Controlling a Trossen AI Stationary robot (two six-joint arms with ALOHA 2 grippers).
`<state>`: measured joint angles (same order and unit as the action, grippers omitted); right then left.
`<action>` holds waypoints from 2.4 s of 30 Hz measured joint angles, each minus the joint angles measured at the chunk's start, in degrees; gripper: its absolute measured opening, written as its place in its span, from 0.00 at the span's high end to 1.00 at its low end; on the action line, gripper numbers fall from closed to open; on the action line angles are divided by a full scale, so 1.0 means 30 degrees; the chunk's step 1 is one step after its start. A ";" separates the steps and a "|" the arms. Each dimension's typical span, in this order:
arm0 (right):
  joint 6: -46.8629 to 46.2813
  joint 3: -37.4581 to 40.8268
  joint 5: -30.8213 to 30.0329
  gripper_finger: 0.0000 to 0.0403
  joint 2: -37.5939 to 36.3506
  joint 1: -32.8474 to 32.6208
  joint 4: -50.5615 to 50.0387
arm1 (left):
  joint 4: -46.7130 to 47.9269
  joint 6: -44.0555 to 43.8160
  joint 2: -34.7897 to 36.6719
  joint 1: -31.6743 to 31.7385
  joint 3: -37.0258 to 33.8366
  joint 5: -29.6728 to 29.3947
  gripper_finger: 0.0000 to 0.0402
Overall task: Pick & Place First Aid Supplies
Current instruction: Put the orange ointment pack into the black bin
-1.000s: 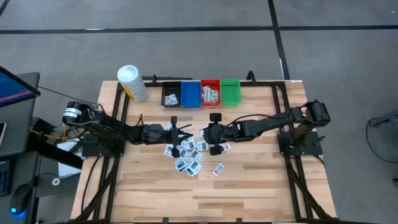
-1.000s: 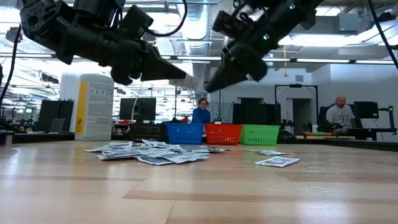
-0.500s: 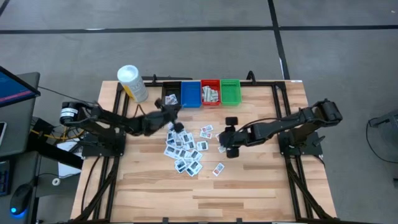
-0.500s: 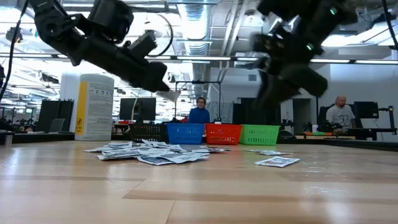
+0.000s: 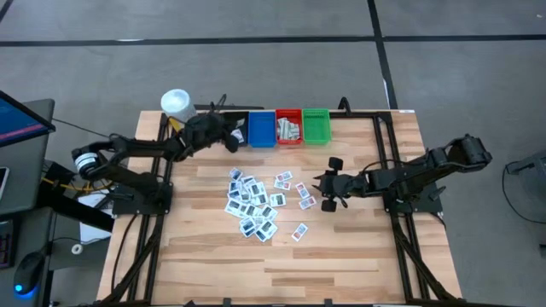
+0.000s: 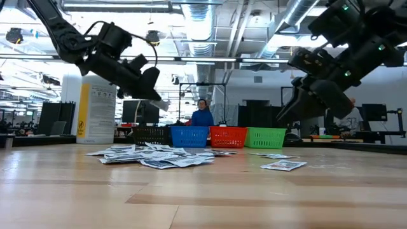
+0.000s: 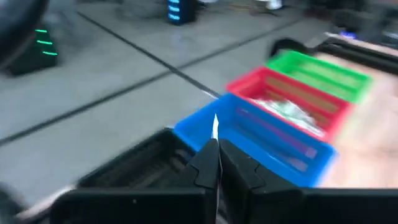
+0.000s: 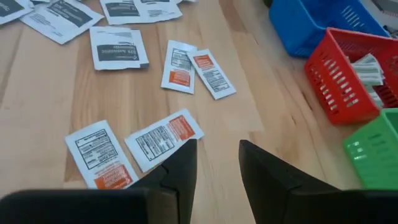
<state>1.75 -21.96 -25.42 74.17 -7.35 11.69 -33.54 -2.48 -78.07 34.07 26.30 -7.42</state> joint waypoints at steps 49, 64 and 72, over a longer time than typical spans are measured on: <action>-0.0985 -0.0561 0.6891 0.74 0.6819 0.0730 0.2501 | -0.5144 -0.1122 -0.0288 -0.8593 -0.1545 -0.2242 0.78; -0.0383 -0.0348 0.8045 0.99 0.6330 0.0971 0.2511 | -0.5268 -0.1122 -0.0288 -0.8593 -0.1545 -0.2228 0.78; -0.0099 -0.0274 0.8019 1.00 0.4721 0.0860 0.2096 | -0.5268 -0.2032 -0.0282 -0.8586 -0.1545 -0.2229 0.78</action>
<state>1.45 -22.79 -1.37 88.34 -4.77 17.98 -49.34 -8.58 -78.92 8.32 21.67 -14.11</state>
